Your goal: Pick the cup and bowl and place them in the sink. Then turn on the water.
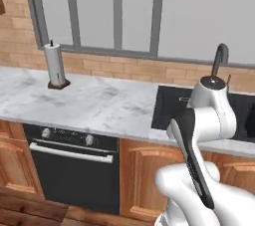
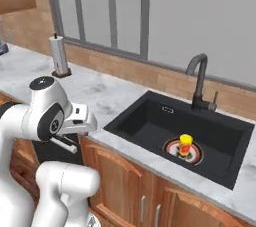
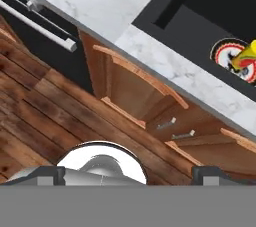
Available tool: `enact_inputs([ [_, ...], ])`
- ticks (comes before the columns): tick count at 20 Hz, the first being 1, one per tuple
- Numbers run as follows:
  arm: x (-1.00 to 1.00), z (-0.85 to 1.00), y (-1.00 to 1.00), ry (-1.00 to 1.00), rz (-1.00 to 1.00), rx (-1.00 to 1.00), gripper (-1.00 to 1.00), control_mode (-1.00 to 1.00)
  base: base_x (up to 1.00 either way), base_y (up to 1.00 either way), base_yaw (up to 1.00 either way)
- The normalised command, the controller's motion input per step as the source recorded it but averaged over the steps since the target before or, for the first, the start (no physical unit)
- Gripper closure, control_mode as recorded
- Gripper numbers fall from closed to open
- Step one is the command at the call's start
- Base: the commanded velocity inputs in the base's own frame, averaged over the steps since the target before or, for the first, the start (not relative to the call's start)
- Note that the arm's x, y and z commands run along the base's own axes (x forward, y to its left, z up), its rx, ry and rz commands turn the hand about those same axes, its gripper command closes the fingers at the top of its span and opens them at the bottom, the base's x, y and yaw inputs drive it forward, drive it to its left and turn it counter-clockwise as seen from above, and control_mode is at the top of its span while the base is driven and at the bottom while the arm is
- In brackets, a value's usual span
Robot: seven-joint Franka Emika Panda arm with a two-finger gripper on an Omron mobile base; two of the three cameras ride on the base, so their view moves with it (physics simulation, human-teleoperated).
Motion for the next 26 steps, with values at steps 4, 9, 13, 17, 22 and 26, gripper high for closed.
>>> enact_inputs([
  [4, 0.0, 0.0, 0.0, 0.0, 0.0, 0.0, -1.0, 1.0, -0.04, 0.3, 0.85],
  [9, 0.0, 0.0, 0.0, 0.0, 0.0, 0.0, -1.0, 1.0, -0.01, 0.26, 0.87],
  [13, 0.0, 0.0, 0.0, 0.0, 0.0, 0.0, -1.0, 1.0, 0.0, 0.27, 0.83],
  [17, 0.0, 0.0, 0.0, 0.0, 0.0, 0.0, -1.0, 1.0, 0.08, 0.29, 0.71],
  [22, 0.0, 0.0, 0.0, 0.0, 0.0, 0.0, -1.0, 1.0, 0.25, 0.29, 0.57],
  [26, 0.0, 0.0, 0.0, 0.0, 0.0, 0.0, -1.0, 1.0, 0.41, 0.26, 0.41],
])
